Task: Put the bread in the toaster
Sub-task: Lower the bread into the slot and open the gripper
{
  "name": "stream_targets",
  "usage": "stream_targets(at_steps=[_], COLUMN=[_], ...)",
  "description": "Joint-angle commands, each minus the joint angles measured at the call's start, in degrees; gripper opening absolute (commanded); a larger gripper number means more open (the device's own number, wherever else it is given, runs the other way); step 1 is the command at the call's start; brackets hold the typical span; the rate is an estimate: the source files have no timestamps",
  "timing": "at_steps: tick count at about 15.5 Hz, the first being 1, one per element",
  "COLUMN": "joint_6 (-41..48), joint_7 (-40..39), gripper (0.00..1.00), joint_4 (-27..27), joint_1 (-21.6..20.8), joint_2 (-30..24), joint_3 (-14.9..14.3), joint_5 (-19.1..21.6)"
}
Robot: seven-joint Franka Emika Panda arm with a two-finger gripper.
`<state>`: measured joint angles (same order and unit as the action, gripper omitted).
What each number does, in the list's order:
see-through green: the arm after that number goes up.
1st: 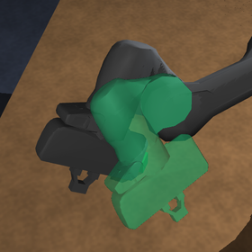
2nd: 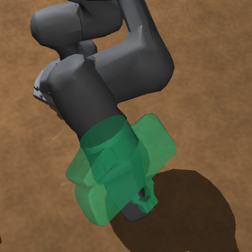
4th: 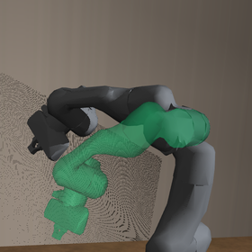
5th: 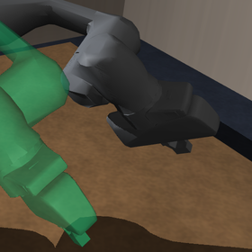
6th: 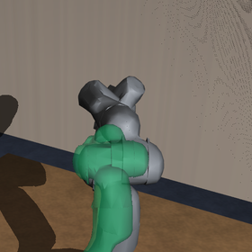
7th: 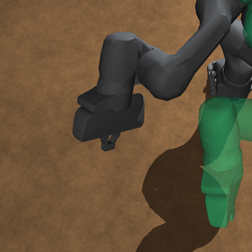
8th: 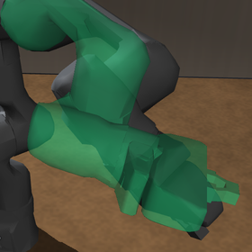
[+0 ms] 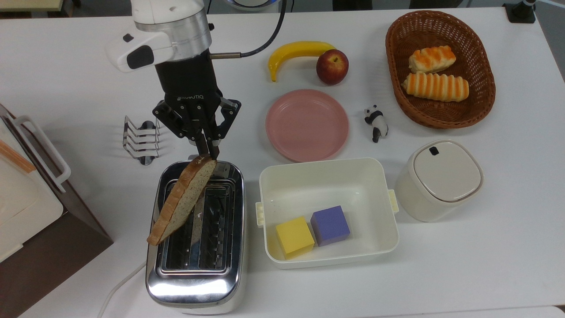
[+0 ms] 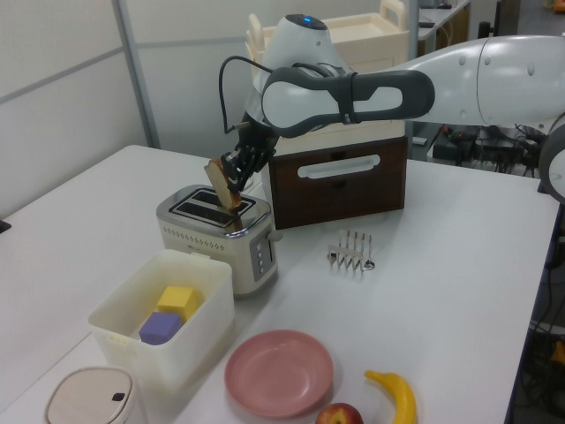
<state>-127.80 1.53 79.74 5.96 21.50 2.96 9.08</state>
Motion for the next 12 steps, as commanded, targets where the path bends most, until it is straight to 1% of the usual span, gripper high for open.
stream_targets(at_steps=[1,2,3,4,5,7,9,10,12], joint_6=[0.89,0.89,0.8,0.8,0.8,0.54,0.18,0.18,0.18], joint_7=[-0.57,-0.57,-0.48,-0.39,-0.39,-0.13,-0.04,-0.04,0.05], gripper=[0.15,0.16,0.27,0.47,0.52,0.67,0.77,0.79,0.8], joint_4=[1.12,1.12,1.12,1.12,1.12,0.6,0.42,0.42,0.33], joint_1=[-0.07,-0.07,-0.07,-0.07,-0.07,0.02,0.02,0.11,0.11], joint_2=[-1.2,-1.2,-1.11,-1.11,-1.11,-1.11,-1.11,-1.11,-1.2], joint_3=[-0.32,-0.32,-0.32,-0.41,-0.41,-0.5,-0.5,-0.5,-0.67], joint_5=[0.68,0.68,0.59,0.51,0.5,0.5,0.59,0.59,0.59])
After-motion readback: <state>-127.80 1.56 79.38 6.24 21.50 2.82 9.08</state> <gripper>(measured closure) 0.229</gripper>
